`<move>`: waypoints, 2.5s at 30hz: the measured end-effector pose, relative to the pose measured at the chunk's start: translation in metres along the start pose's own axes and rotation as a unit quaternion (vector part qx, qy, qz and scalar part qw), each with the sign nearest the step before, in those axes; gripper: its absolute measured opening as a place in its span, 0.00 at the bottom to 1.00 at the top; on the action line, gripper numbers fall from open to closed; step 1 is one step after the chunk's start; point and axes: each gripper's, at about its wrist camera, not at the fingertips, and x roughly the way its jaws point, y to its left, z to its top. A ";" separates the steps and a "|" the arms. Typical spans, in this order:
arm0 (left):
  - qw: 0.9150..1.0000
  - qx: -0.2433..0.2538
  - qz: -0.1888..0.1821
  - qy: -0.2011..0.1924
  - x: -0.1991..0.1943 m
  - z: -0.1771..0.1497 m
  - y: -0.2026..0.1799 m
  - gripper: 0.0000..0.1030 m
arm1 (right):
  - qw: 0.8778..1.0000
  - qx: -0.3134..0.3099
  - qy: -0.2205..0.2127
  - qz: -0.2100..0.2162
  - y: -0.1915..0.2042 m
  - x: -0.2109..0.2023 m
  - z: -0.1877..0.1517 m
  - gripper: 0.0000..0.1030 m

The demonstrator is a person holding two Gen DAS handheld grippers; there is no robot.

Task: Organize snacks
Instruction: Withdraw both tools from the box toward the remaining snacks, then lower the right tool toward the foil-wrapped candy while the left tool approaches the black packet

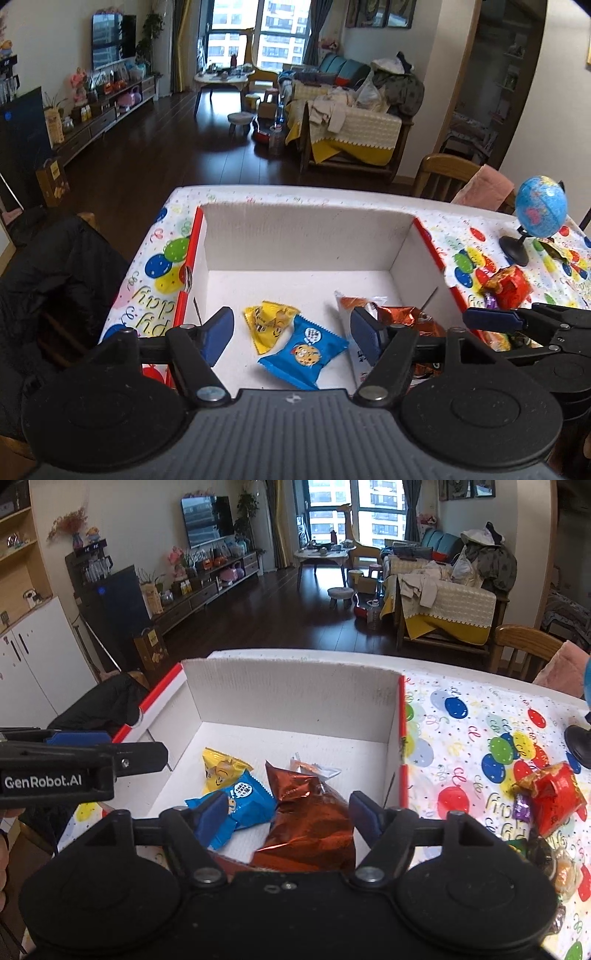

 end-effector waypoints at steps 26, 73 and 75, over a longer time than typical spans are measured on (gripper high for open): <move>0.993 0.055 -0.085 -0.062 -0.060 0.005 -0.082 0.84 | 0.993 0.059 -0.098 -0.023 -0.056 -0.104 -0.028 0.89; 0.993 0.085 -0.049 0.068 0.101 -0.045 -0.304 0.90 | 0.996 0.090 0.007 -0.018 -0.257 -0.070 -0.130 0.74; 0.992 0.088 -0.048 0.078 0.109 -0.044 -0.308 0.89 | 0.996 0.091 0.014 -0.012 -0.257 -0.063 -0.130 0.71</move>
